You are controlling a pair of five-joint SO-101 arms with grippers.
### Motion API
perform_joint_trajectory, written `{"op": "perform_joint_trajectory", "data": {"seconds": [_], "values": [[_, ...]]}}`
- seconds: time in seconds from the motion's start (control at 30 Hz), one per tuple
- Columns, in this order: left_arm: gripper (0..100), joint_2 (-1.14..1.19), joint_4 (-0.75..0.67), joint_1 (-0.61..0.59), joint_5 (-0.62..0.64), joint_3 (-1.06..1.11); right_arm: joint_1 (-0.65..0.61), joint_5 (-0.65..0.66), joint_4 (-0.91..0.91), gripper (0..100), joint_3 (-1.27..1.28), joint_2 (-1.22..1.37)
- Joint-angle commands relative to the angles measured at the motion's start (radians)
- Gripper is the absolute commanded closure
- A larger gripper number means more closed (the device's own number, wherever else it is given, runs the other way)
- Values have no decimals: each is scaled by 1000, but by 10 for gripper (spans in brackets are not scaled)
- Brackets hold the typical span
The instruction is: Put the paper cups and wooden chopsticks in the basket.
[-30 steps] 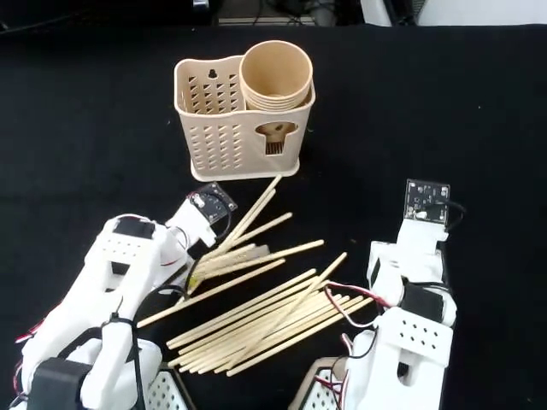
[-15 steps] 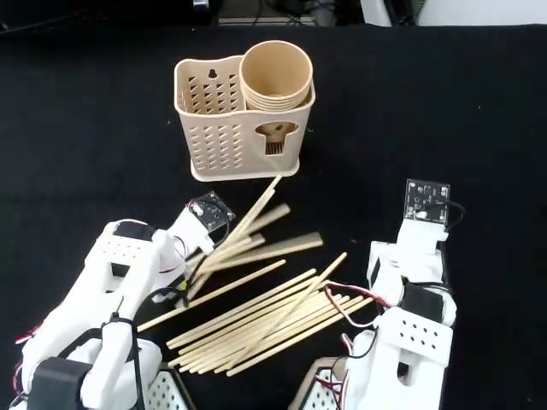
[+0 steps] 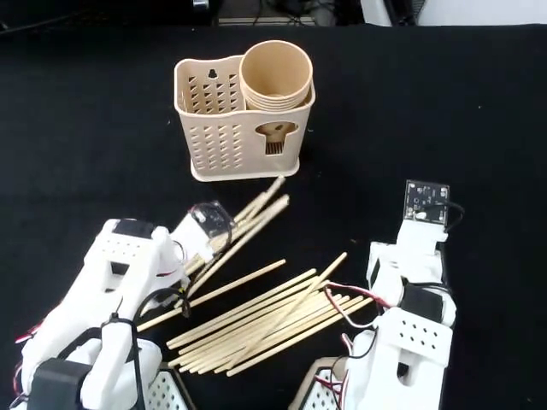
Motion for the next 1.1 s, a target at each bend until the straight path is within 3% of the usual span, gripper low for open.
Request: {"op": "perform_joint_trajectory", "data": {"seconds": [0.0,0.23,0.47,0.57,0.87,1.07], "values": [[959,-25,138,10,-95,-91,8,2,-20,983,-7,-15],[970,-25,253,-140,-298,-191,8,2,-20,983,-7,-15],[970,-14,230,-354,-525,-246,8,2,-20,983,-7,-15],[970,-14,124,-418,-559,-237,8,2,-20,983,-7,-15],[965,-12,72,-444,-672,-145,8,2,-20,983,-7,-15],[793,-14,72,-446,-664,-183,8,2,-20,983,-7,-15]]}}
